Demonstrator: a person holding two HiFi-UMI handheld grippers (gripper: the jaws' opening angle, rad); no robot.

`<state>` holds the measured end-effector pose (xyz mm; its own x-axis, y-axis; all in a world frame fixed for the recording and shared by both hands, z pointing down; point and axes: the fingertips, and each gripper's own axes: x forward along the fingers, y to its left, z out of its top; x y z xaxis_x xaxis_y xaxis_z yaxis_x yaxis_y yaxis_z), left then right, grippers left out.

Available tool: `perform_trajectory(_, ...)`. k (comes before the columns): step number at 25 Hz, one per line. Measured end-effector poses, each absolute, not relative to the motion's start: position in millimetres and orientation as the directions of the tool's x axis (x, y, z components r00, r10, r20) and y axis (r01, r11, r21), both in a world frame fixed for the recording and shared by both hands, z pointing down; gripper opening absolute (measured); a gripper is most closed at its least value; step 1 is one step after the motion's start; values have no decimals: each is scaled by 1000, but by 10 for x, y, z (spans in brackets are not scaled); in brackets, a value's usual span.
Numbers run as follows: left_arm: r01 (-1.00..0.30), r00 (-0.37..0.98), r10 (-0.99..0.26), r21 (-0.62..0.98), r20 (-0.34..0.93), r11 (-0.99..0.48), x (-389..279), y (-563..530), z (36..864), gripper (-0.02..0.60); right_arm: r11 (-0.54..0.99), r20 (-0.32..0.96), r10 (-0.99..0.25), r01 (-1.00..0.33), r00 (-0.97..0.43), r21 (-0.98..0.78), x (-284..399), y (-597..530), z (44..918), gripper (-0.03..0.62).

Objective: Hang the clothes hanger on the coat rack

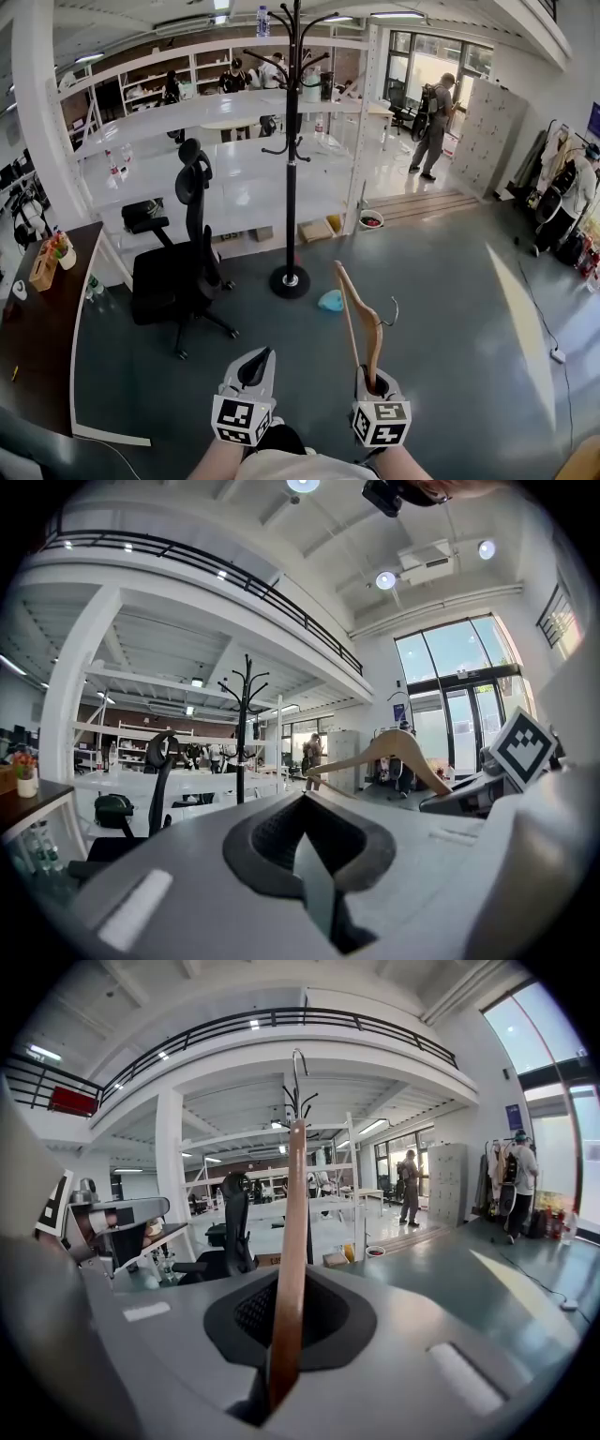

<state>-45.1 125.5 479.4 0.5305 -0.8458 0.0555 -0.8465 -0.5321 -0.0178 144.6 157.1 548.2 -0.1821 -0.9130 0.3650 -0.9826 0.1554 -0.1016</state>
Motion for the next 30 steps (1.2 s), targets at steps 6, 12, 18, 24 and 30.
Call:
perform_trajectory(6,-848,528,-847,-25,61,-530,-392,1229,4783,2,153,369,-911,-981,-186,-115,1530,1516,5510,27)
perform_trajectory(12,-853,517,-851,-26,90,-521,-424,1004,4890,2,155,389,-900,-979,-197,-136,1534,1271,5617,26)
perform_trajectory(18,-854,516,-852,-17,92,-519,-495,485,4941,2,147,397,-897,-978,-194,-145,1502,755,5680,26)
perform_trajectory(24,-858,513,-855,2,78,-514,-653,-406,4916,2,126,408,-897,-983,-170,-131,1443,-45,5675,26)
perform_trajectory(30,-843,537,-842,-2,55,-538,-792,-1326,4779,2,80,397,-910,-990,-122,-120,1407,-897,5533,26)
